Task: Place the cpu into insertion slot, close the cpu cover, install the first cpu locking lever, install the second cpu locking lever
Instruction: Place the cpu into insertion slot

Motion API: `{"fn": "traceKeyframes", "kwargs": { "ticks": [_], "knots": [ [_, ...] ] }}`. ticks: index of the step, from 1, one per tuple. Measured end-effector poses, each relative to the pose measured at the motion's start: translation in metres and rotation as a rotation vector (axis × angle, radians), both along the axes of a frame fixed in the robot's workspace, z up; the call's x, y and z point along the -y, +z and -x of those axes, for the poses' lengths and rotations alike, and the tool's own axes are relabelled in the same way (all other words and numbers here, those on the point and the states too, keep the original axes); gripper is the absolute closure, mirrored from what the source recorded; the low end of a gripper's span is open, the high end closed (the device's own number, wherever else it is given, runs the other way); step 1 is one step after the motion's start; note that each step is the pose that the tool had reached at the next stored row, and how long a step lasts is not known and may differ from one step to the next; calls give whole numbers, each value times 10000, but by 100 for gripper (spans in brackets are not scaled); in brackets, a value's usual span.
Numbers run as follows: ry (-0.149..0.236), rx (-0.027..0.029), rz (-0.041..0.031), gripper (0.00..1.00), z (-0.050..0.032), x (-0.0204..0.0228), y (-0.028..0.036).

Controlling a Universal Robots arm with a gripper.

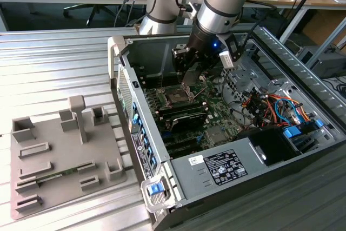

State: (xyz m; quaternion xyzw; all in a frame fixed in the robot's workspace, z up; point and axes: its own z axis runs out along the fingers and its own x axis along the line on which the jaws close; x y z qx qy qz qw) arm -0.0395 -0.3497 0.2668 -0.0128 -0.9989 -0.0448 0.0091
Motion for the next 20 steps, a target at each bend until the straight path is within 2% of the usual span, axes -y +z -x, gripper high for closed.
{"fn": "traceKeyframes", "kwargs": {
  "ticks": [20],
  "knots": [
    [1,0,0,47,19,0,-47]
  ]
}}
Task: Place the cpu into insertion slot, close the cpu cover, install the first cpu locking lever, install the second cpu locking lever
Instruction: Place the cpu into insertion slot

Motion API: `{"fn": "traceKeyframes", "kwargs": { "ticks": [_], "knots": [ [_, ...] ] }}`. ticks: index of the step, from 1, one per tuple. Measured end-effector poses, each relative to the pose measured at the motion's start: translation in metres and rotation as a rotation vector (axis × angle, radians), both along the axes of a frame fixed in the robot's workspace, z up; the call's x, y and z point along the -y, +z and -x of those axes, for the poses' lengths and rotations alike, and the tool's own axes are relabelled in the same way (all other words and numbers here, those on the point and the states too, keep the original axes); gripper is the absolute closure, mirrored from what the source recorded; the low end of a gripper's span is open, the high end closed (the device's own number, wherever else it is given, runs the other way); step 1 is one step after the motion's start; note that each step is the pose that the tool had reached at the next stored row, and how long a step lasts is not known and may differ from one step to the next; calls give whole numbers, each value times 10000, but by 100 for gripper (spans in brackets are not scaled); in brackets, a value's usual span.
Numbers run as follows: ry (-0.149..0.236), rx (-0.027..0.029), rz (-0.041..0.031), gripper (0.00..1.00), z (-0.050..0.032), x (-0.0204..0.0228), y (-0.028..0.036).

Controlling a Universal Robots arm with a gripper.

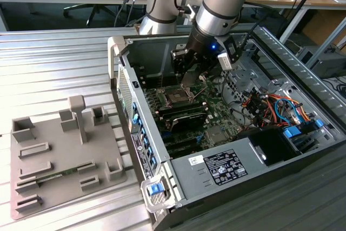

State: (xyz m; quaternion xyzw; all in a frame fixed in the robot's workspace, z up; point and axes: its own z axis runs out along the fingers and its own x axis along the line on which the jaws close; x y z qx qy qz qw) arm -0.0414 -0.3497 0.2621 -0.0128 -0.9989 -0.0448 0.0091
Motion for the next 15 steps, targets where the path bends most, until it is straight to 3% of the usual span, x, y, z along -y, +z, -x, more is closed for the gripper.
{"fn": "traceKeyframes", "kwargs": {
  "ticks": [15],
  "knots": [
    [0,0,0,47,3,0,-28]
  ]
}}
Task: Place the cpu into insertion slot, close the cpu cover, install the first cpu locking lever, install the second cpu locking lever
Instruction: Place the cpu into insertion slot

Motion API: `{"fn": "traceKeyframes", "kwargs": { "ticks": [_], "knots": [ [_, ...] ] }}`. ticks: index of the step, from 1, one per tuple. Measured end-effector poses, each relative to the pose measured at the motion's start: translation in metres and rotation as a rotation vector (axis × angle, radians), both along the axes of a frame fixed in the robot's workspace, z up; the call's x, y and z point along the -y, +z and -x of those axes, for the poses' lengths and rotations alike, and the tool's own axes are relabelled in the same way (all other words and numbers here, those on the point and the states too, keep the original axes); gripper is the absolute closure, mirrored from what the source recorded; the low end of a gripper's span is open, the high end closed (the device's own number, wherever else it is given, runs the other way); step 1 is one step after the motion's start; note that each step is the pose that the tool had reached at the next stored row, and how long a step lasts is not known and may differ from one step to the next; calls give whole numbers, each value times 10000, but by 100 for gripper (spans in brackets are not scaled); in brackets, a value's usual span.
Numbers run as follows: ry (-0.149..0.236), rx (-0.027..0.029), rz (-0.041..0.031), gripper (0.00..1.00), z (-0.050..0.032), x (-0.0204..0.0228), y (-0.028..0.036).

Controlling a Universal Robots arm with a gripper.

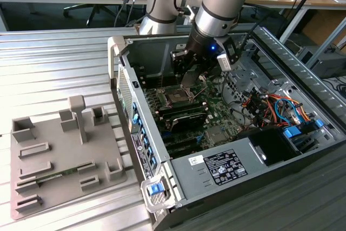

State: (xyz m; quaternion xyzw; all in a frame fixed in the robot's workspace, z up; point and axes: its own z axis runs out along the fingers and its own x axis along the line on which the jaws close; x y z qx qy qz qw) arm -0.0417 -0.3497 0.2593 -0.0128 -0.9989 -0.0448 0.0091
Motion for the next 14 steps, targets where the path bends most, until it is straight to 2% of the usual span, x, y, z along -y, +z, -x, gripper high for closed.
{"fn": "traceKeyframes", "kwargs": {
  "ticks": [14],
  "knots": [
    [0,0,-1,47,2,0,-26]
  ]
}}
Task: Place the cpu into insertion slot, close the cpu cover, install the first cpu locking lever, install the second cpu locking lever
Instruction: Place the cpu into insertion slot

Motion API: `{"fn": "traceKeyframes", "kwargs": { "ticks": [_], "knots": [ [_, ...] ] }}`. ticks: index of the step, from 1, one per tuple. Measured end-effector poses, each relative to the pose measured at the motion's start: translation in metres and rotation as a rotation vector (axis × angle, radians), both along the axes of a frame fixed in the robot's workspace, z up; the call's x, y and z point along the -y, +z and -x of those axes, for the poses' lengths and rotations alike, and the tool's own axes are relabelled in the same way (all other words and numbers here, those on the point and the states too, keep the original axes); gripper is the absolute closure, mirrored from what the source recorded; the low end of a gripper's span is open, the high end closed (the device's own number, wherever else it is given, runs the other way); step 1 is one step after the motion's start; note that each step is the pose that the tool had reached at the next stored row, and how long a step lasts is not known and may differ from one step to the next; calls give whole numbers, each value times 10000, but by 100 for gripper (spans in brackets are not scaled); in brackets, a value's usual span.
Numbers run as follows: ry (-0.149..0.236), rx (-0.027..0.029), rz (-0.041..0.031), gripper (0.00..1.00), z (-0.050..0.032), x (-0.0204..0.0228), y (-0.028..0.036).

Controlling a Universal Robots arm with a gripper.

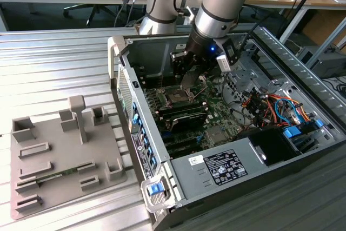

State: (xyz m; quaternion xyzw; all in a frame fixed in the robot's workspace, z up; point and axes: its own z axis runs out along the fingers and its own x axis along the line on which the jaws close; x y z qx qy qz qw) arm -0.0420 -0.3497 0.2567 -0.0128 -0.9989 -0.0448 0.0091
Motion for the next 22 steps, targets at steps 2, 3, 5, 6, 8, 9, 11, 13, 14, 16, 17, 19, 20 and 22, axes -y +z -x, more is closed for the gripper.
{"fn": "traceKeyframes", "kwargs": {
  "ticks": [2,3,5,6,8,9,11,13,14,16,17,19,20,22],
  "knots": [
    [0,0,0,47,1,0,-6],
    [0,0,0,47,1,0,-7],
    [0,0,1,47,1,0,-10],
    [0,0,0,47,4,0,-28],
    [0,0,0,47,5,0,-47],
    [0,0,1,47,5,0,-48],
    [0,0,1,47,5,0,-50],
    [0,0,0,47,7,0,-63],
    [0,0,0,47,8,0,-64],
    [-4,0,0,47,13,0,-66],
    [0,1,-1,47,21,0,-67],
    [-1,1,-1,47,31,0,-67],
    [0,0,0,47,37,0,-68],
    [2,-1,1,47,40,0,-68]
  ]
}}
